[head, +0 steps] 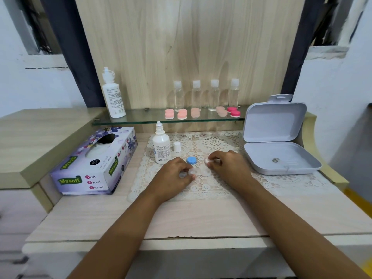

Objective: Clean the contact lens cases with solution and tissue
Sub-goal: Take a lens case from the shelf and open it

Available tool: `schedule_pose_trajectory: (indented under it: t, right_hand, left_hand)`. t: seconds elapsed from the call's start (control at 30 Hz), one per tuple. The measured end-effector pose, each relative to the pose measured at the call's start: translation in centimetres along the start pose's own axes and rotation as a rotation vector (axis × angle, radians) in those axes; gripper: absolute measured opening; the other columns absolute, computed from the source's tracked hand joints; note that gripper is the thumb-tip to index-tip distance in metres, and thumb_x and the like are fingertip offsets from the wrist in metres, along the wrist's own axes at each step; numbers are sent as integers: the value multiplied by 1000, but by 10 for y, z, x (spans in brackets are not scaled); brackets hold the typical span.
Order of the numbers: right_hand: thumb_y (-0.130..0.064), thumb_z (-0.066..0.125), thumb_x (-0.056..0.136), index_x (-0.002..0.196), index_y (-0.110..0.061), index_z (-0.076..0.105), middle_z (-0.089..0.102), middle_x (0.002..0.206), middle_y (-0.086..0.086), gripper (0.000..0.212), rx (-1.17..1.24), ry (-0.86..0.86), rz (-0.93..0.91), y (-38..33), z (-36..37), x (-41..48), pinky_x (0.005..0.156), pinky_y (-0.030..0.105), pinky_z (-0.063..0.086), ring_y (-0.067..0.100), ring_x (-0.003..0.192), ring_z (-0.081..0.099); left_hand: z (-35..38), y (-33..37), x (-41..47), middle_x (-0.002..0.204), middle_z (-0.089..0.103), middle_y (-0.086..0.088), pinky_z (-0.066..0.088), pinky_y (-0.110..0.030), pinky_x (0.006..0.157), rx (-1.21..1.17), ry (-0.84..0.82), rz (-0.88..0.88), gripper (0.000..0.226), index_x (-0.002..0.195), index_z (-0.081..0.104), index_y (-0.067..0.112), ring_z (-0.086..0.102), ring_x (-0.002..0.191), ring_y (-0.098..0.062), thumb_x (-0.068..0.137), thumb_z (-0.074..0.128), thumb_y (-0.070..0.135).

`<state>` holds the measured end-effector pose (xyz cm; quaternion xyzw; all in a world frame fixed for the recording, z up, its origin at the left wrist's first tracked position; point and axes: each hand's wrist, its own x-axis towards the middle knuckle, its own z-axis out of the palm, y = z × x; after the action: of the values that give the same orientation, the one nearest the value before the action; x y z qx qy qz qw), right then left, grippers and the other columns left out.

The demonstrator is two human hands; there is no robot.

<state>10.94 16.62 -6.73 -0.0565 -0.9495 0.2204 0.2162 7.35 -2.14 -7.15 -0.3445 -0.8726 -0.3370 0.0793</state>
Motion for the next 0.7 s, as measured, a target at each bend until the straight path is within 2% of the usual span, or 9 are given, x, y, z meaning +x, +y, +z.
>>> schedule_pose_trajectory:
  t: [0.13, 0.2, 0.27, 0.37, 0.5, 0.6, 0.7]
  right_hand:
    - [-34, 57, 90, 108, -24, 68, 70, 104, -2, 24, -13, -21, -70, 0, -1, -2, 77, 29, 42, 23, 100, 53]
    - [-32, 56, 91, 108, -21, 68, 68, 109, 0, 24, 10, -13, -91, 1, -2, -3, 81, 30, 44, 26, 102, 55]
    - [-31, 55, 91, 113, -21, 66, 65, 112, 3, 27, 56, -6, -76, -2, -5, -5, 79, 25, 38, 22, 101, 55]
    - [-38, 60, 86, 112, -20, 66, 61, 102, 3, 32, 115, -42, -99, -7, -11, -13, 72, 20, 32, 9, 84, 50]
    - [-39, 66, 82, 117, -20, 63, 54, 98, 0, 40, 58, -182, -155, -10, -11, -20, 79, 23, 39, 12, 91, 50]
    - [-36, 64, 84, 112, -20, 65, 51, 94, -4, 33, 47, -179, -154, -9, -10, -18, 77, 23, 38, 11, 89, 50]
    - [-33, 63, 85, 108, -18, 65, 55, 95, -3, 28, 81, -147, -121, -8, -10, -18, 73, 20, 35, 8, 84, 49]
  left_hand:
    - [1, 0, 0, 96, 55, 10, 32, -3, 73, -6, 1, -1, 18, 100, 68, 18, 51, 90, -2, 85, 65, 29]
    - [1, 0, 0, 95, 54, 10, 33, -3, 73, -9, 1, 0, 18, 100, 68, 18, 51, 89, -1, 85, 65, 28]
    - [0, 0, 0, 95, 52, 11, 33, -3, 73, -9, -4, -2, 19, 101, 68, 18, 50, 88, -1, 85, 65, 28]
    - [1, 0, 0, 93, 51, 11, 33, -4, 72, -6, -13, 0, 20, 102, 68, 19, 49, 87, 0, 85, 64, 30]
    - [0, 0, 0, 95, 51, 9, 32, -3, 73, -3, -11, -9, 22, 105, 68, 18, 49, 89, -2, 86, 64, 29]
    - [1, 1, -2, 103, 49, 7, 32, -5, 77, 19, -25, -29, 32, 116, 63, 16, 49, 96, -4, 88, 61, 30]
    - [2, 1, -3, 128, 46, 5, 28, -10, 92, 100, -65, -26, 47, 133, 49, 13, 44, 119, -8, 92, 54, 35]
